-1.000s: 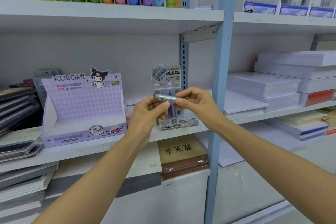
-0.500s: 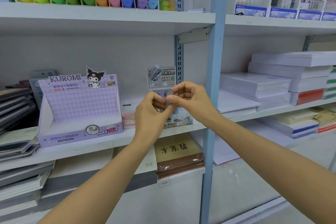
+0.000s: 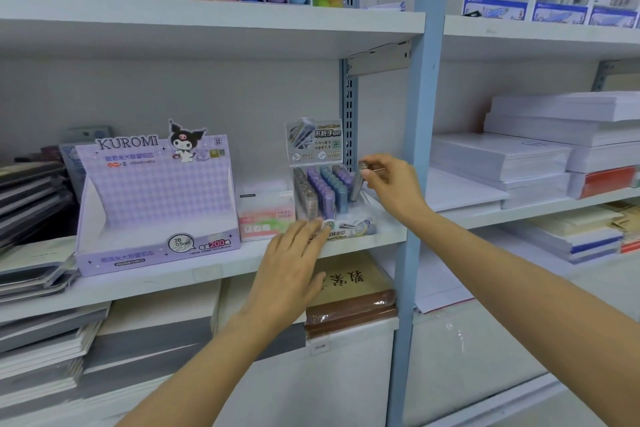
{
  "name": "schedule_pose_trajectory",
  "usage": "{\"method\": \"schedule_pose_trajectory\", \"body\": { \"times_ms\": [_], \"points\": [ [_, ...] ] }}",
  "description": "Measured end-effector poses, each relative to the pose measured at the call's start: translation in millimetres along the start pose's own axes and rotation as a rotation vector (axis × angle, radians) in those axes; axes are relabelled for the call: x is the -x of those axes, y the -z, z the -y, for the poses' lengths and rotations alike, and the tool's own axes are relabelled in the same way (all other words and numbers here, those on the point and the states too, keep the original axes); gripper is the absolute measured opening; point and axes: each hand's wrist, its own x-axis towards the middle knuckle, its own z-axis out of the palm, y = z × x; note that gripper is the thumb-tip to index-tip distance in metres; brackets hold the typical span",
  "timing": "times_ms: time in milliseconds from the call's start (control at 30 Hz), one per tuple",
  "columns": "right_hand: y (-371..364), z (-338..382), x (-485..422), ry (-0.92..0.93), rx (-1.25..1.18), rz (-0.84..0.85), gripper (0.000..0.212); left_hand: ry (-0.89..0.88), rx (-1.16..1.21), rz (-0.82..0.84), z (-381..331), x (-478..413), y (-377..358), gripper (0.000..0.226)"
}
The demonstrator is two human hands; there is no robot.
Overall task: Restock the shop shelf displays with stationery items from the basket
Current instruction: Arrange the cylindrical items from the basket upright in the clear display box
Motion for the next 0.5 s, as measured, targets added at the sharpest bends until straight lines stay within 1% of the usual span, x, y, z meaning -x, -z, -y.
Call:
{"method": "schedule_pose_trajectory", "body": {
  "times_ms": [133,300,400,500],
  "points": [
    [-4.9,-5.3,-4.1,0.018,0.117,0.078,0.020,-0.010,-0.009,0.004,2.5,0.8,-3.4,0.066],
    [6.8,-8.8,-8.6,0.067,0.164,0.201,0.022,-0.005,0.017,-0.007,2.5,-0.3,-7.8,0.065],
    [1.7,-11.6,-6.0,0.109,0.101,0.166,0.020,0.005,0.038,-0.026,2.8,-0.1,-10.4,0.065],
    [-8.6,-19.3,-4.9,0.134,0.144,0.121,0.013,0.001,0.039,-0.037,3.2,0.8,-13.1,0.066]
  ]
}}
